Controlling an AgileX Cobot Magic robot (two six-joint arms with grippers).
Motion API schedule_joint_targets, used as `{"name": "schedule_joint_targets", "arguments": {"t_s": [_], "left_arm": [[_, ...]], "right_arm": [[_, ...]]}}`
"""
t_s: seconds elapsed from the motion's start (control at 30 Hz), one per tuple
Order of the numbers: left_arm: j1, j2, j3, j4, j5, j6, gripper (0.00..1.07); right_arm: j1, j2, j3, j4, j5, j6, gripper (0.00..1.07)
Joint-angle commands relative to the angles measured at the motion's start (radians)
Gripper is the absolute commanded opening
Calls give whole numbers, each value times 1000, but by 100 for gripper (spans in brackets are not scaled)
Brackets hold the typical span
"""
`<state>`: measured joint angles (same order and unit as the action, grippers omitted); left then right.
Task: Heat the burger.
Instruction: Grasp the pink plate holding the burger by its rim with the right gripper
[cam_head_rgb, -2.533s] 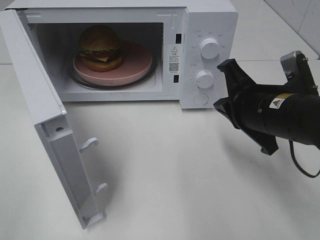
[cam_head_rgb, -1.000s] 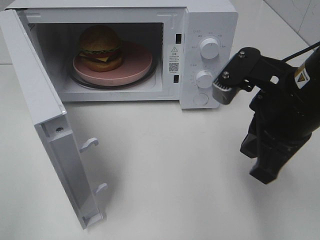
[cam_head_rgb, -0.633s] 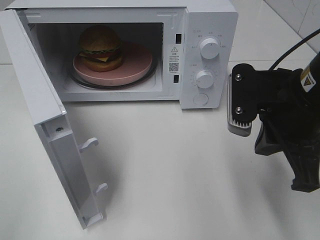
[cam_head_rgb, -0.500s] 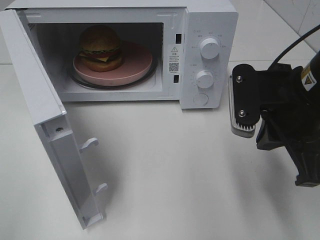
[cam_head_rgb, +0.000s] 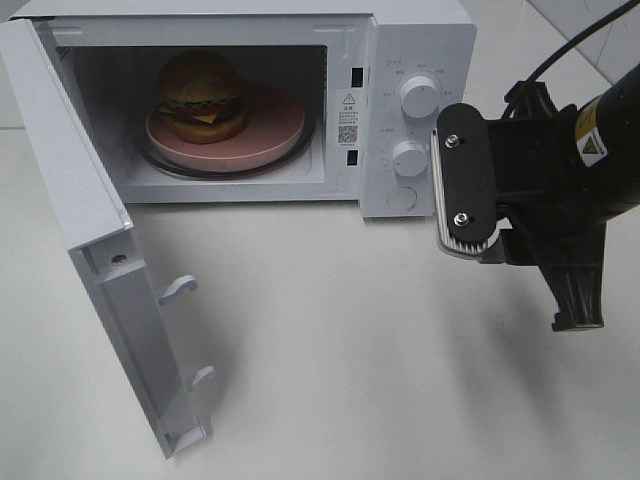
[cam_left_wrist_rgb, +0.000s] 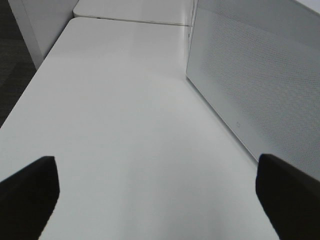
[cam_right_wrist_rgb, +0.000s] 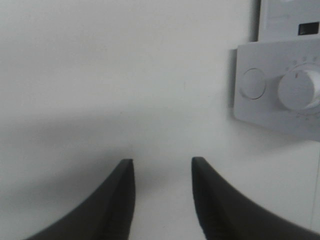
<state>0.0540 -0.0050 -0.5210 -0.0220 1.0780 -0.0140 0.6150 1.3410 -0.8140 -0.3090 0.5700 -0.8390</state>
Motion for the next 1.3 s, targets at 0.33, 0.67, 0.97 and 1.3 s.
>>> {"name": "schedule_joint_targets", "arguments": {"t_s": [0.33, 0.67, 0.97, 1.3], "left_arm": [[1, -15, 3, 0, -9, -3, 100], [1, -15, 3, 0, -9, -3, 100], [1, -15, 3, 0, -9, -3, 100], [1, -15, 3, 0, -9, -3, 100]], "right_arm": [[5, -2, -6, -17, -206, 15, 82], [78, 49, -30, -101, -243, 104, 82], [121, 153, -130, -168, -275, 130, 82], [121, 279, -226, -175, -308, 133, 82]]}}
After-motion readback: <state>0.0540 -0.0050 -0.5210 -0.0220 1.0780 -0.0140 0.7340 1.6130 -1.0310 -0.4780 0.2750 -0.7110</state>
